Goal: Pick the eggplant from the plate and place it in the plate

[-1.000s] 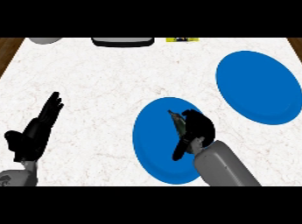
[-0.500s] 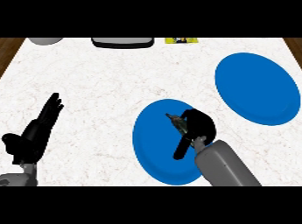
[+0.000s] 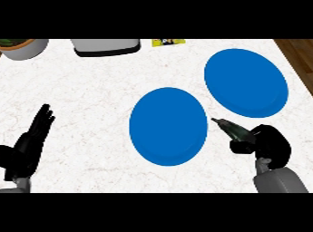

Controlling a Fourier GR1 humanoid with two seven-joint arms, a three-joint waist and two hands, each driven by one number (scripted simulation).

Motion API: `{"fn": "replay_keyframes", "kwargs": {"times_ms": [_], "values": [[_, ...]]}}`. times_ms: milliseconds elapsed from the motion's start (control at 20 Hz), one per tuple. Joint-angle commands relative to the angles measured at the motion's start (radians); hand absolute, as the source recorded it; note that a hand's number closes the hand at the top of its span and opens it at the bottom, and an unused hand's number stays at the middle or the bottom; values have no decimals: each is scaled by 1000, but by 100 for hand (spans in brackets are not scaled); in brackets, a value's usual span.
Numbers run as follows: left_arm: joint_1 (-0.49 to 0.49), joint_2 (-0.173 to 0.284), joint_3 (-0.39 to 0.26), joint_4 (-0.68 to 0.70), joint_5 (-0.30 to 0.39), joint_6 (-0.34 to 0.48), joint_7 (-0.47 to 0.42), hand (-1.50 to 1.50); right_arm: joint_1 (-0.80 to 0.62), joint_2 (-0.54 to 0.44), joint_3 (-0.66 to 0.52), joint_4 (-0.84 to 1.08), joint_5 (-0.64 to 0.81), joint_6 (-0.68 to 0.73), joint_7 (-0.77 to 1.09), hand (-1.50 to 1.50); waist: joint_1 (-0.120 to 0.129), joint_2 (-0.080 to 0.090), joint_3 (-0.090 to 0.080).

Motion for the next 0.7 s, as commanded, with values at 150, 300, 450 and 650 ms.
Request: {"fn": "replay_keyframes", "kwargs": {"times_ms": [150,300,450,650], "values": [[-2,13,8,-16,10,-18,8,0,249,-56,-114,-304,199,-210,173,150,21,10,0],[-15,28,11,-27,16,-33,31,0,348,-18,-100,-479,322,-175,220,150,43,14,1],[-16,-3,-24,-14,-12,-26,4,0,399,13,-89,-666,451,-76,264,150,61,20,0],[-48,-10,-21,20,-15,-33,-7,0,438,74,-69,-818,669,-58,252,150,79,26,1]]}}
